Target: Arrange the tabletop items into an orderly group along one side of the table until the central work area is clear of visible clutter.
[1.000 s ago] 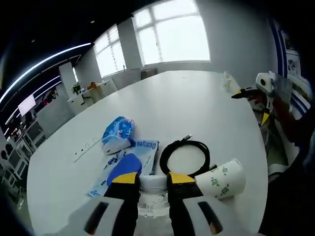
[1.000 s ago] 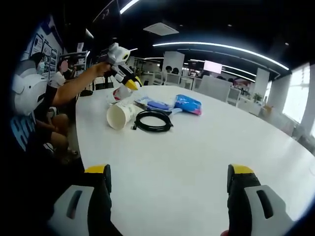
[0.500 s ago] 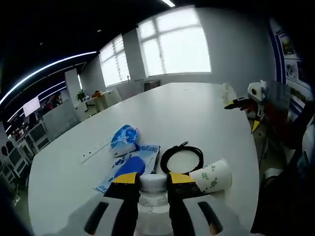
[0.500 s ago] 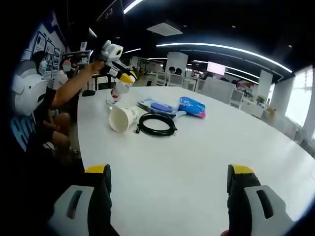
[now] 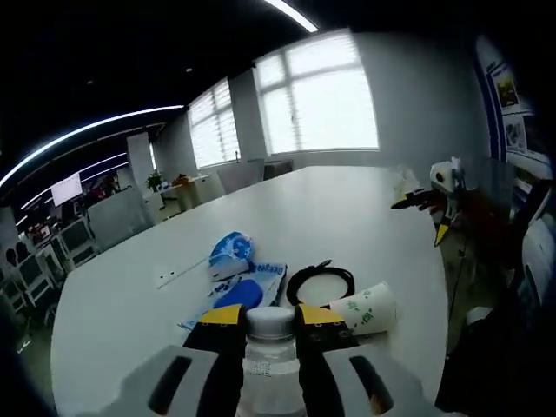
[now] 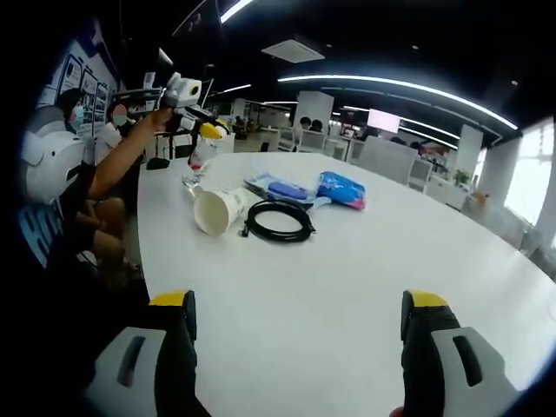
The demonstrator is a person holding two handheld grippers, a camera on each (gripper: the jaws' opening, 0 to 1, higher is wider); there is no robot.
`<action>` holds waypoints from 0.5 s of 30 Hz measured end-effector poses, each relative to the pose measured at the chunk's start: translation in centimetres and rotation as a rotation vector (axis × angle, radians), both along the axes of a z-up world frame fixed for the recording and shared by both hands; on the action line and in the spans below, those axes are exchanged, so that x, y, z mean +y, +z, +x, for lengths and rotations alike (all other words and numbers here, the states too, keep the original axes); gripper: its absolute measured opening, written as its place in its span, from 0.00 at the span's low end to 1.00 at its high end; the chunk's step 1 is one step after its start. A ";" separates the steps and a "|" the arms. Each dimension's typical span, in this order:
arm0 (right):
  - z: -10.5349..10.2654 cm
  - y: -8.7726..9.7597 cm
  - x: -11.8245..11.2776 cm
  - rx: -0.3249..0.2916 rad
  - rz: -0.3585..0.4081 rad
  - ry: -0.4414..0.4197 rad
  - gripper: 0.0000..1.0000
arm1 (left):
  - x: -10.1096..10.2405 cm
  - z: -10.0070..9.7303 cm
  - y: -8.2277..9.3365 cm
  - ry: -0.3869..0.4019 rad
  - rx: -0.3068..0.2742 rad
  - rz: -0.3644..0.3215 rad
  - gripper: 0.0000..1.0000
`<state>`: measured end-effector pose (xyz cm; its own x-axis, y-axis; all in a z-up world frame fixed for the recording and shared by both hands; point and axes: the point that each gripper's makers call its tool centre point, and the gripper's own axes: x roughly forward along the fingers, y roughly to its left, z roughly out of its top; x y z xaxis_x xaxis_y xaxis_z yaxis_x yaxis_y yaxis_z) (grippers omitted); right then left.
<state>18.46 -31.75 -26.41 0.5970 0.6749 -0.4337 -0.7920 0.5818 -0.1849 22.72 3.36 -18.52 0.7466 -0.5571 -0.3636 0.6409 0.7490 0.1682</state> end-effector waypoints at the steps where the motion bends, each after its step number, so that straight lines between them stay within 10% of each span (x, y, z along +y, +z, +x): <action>1: 0.0 0.0 0.0 0.000 -0.001 0.000 0.95 | 0.3 -0.3 0.2 0.005 -0.003 -0.009 0.19; 15: 0.1 0.0 0.5 0.000 -0.006 0.014 0.95 | 3.2 -2.8 1.6 0.053 -0.057 -0.049 0.19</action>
